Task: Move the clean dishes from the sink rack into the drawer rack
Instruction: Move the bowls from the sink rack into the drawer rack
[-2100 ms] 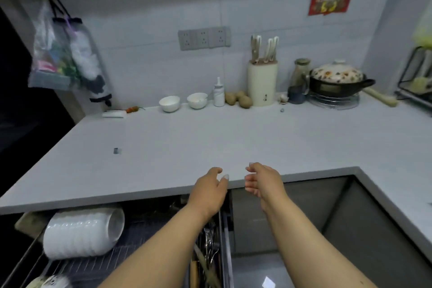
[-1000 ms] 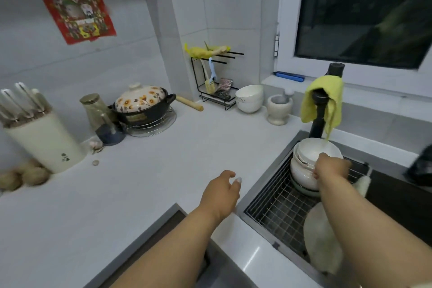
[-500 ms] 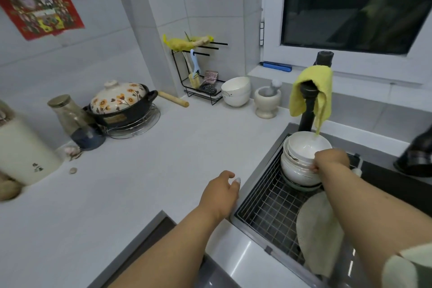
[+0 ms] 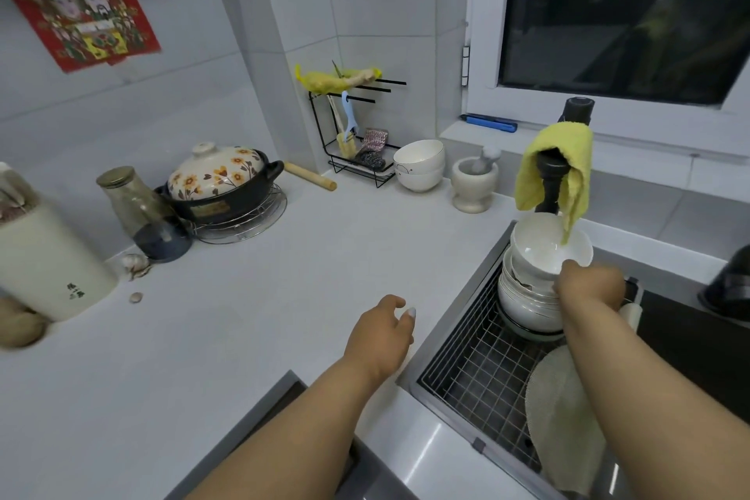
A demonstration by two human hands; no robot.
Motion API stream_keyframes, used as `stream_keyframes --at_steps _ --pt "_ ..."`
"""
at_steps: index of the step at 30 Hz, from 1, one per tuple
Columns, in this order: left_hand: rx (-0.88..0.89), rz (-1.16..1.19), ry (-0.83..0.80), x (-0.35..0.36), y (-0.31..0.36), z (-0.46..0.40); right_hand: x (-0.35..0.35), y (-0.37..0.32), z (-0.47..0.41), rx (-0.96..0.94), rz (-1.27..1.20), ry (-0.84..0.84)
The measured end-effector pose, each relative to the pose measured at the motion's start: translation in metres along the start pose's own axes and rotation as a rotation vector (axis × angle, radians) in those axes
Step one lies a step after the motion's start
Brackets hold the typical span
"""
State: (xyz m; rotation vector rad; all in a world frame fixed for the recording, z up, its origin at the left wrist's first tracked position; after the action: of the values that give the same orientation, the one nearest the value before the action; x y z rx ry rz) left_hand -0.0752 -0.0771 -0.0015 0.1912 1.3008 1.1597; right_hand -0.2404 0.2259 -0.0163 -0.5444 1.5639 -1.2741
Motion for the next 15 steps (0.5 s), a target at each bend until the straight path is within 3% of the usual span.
stream_keyframes --at_steps 6,15 --pt "-0.037 0.171 0.004 -0.015 -0.005 0.0 0.013 -0.023 0.069 -0.146 -0.107 -0.086" --pt "-0.185 0.823 -0.14 -0.037 -0.026 0.018 0.084 -0.061 0.179 -0.313 -0.143 -0.53"
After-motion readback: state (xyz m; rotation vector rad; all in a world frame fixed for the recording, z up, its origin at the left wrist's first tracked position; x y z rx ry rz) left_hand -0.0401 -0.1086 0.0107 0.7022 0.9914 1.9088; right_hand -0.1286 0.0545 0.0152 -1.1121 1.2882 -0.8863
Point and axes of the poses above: each hand's wrist, its own z-axis away from the middle knuckle, its own x-axis out of the palm, y = z × x, the point moved 10 cm from there along -z, towards the middle knuckle, and after that the axes turned 12 degrees about -x, right-handed, at the moved point
